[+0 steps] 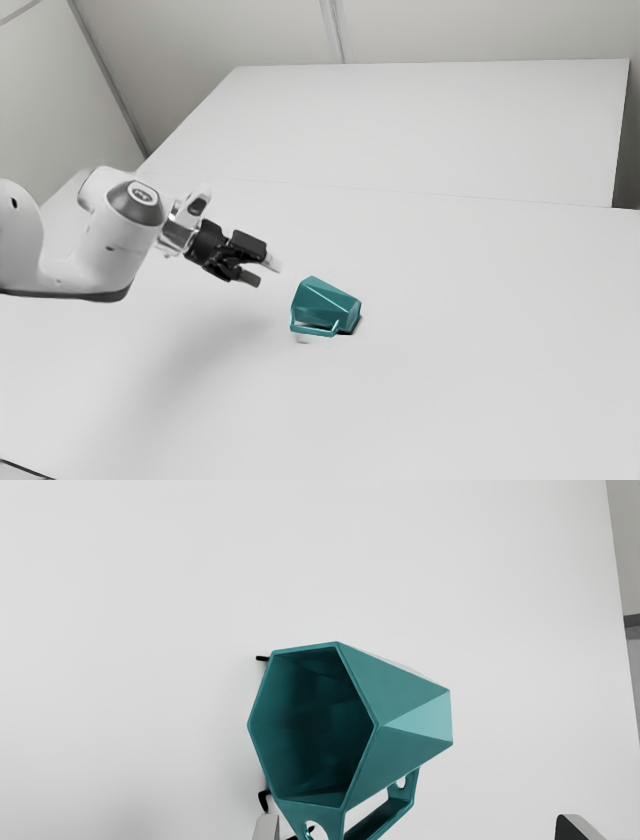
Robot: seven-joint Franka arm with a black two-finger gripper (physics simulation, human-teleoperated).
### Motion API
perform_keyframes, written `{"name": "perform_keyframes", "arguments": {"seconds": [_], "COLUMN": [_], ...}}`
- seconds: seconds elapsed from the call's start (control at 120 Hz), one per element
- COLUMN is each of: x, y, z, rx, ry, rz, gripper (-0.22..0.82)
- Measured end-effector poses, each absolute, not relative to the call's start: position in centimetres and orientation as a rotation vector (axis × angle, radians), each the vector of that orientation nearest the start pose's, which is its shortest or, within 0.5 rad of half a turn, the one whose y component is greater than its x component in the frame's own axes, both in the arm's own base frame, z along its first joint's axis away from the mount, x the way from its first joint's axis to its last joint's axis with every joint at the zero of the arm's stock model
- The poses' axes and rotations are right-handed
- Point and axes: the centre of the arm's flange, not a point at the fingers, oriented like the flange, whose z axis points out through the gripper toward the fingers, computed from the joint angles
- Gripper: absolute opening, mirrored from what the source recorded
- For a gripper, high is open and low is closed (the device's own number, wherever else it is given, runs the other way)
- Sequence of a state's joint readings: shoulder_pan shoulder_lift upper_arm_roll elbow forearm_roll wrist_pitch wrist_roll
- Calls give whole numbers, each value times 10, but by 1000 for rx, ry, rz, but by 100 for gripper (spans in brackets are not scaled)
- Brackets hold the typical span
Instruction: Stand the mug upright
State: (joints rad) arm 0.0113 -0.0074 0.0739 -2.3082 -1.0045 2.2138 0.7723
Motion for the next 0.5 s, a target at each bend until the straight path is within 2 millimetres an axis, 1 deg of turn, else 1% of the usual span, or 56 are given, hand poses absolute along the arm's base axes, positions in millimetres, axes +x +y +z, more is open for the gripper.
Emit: {"name": "perform_keyframes", "arguments": {"seconds": [0.2, 0.317, 0.5], "x": [508, 508, 509], "y": [19, 15, 7], "z": [326, 313, 306], "rx": [2357, 2335, 2310], "ry": [-39, -59, -78], "rz": [340, 352, 363], "gripper": [60, 60, 60]}}
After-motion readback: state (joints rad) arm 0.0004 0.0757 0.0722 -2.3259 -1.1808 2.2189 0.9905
